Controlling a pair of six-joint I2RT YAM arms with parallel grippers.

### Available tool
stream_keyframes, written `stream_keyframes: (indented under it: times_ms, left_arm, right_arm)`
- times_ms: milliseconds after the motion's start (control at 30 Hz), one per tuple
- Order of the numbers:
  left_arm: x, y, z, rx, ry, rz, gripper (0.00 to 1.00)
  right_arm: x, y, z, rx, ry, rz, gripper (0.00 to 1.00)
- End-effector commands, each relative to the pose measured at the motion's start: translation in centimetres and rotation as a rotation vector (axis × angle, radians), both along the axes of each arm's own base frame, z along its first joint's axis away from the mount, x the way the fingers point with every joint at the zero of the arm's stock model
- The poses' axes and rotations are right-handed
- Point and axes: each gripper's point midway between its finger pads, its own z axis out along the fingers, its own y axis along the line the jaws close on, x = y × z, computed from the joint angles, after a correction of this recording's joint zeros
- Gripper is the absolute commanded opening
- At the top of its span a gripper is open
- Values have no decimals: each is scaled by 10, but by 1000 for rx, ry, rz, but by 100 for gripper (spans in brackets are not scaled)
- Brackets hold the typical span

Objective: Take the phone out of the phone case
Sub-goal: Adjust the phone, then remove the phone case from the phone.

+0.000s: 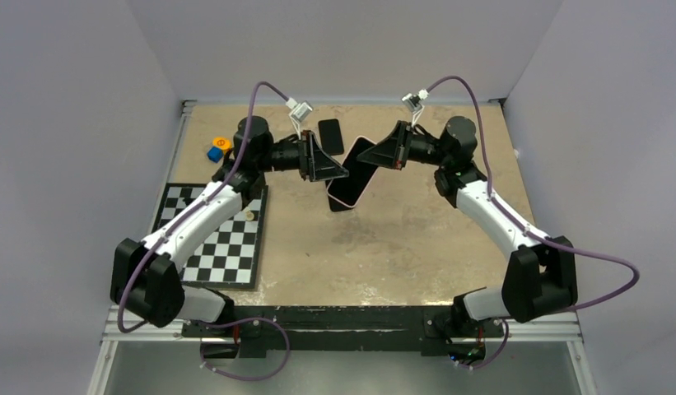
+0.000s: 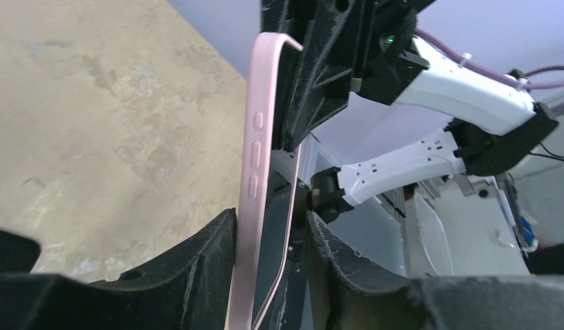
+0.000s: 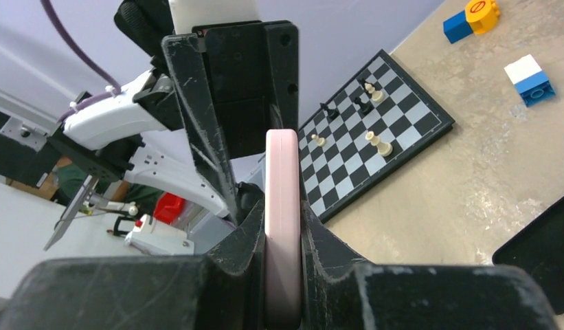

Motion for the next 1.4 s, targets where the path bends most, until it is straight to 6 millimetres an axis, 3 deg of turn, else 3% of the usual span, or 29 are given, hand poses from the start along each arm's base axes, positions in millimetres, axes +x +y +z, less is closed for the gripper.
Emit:
stream_keyframes:
  times_ms: [0, 67, 167, 233, 367, 500, 667, 800, 1167, 1267, 1367]
  left_arm:
    - [1, 36, 4, 129, -68, 251, 35]
    - [-2, 52, -8, 190, -62, 351, 31]
    - [-18, 61, -17, 202, -50, 363, 43]
    - [-30, 55, -21, 174, -23, 302, 51]
    - [-43, 45, -27, 106, 5, 211, 53]
    - [-51, 36, -22, 56, -34, 153, 50]
    - [-48, 32, -36, 108, -23, 143, 47]
    - [-53, 27, -30, 76, -46, 107, 46]
    - [-58, 20, -18, 53, -89, 14, 23]
    - [-70, 19, -18, 43, -136, -74, 8]
    - [-87, 22, -18, 25, -245, -171, 0]
  right_arm:
    - [3, -11, 26, -5, -111, -93, 0]
    - [2, -12, 20, -21, -106, -94, 0]
    - [-1, -13, 18, -14, -114, -94, 0]
    - [-6, -13, 19, 3, -127, -79, 0]
    - [-17, -12, 19, 16, -137, -24, 0]
    - [-25, -12, 21, 19, -141, 1, 0]
    - [-33, -12, 23, 27, -141, 18, 0]
    - [-40, -11, 26, 36, -149, 43, 0]
    - [-52, -9, 28, 32, -154, 95, 0]
    - [-54, -8, 28, 30, -148, 114, 0]
    - [-55, -7, 31, 31, -132, 132, 0]
